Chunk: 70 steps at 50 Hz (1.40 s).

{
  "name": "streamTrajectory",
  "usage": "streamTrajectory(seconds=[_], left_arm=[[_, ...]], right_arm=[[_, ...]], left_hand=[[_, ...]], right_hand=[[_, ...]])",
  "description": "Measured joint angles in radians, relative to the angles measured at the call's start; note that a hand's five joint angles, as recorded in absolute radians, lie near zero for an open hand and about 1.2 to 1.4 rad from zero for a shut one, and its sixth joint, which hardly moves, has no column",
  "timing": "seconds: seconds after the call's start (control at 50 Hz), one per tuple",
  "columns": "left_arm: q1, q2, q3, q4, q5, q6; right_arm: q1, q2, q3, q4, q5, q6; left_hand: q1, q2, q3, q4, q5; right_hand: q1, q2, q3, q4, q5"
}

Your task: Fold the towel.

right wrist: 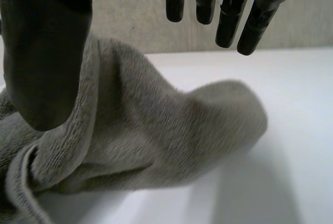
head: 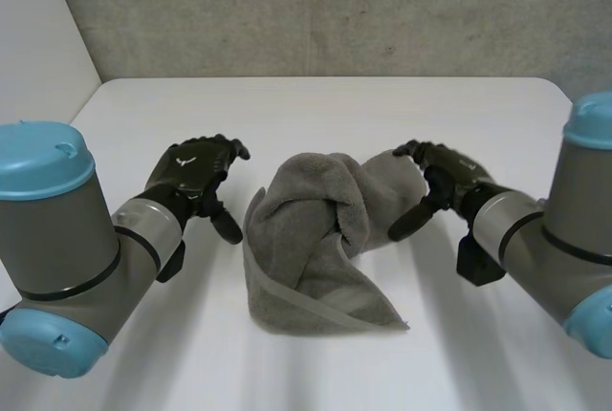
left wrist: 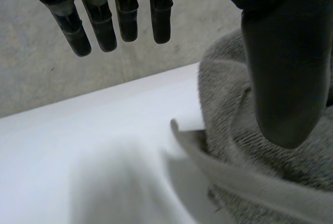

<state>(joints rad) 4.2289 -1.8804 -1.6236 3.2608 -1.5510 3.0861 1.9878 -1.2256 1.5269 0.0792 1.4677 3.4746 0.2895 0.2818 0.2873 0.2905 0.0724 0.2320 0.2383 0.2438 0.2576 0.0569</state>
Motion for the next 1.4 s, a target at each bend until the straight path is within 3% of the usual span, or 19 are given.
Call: streamTrajectory(seconds=[0.28, 0.58, 0.74, 1.04, 1.4], left_arm=[[0.017, -0.143, 0.049, -0.006, -0.001, -0.028], [0.005, -0.267, 0.183, -0.146, 0.012, -0.221], [0.005, -0.290, 0.233, -0.183, 0.041, -0.236], [0.017, -0.266, 0.315, -0.299, 0.073, -0.309], [0.018, -0.349, 0.378, -0.300, 0.067, -0.306]], right_arm=[[0.072, 0.086, 0.065, -0.101, 0.009, 0.141], [0.107, 0.172, 0.038, -0.174, 0.011, 0.229], [0.118, 0.207, 0.024, -0.247, 0.040, 0.253], [0.119, 0.208, -0.015, -0.273, 0.051, 0.304], [0.120, 0.248, -0.069, -0.275, 0.042, 0.351]], left_hand=[[0.001, 0.002, 0.001, 0.000, 0.027], [0.032, 0.040, 0.033, 0.019, 0.087], [0.108, 0.112, 0.108, 0.099, 0.156], [0.108, 0.115, 0.112, 0.101, 0.160], [0.108, 0.115, 0.112, 0.101, 0.160]], right_hand=[[0.000, 0.000, 0.000, 0.000, 0.000], [0.003, 0.002, 0.001, 0.000, 0.001], [0.137, 0.131, 0.133, 0.117, 0.157], [0.138, 0.131, 0.133, 0.119, 0.162], [0.138, 0.131, 0.133, 0.119, 0.162]])
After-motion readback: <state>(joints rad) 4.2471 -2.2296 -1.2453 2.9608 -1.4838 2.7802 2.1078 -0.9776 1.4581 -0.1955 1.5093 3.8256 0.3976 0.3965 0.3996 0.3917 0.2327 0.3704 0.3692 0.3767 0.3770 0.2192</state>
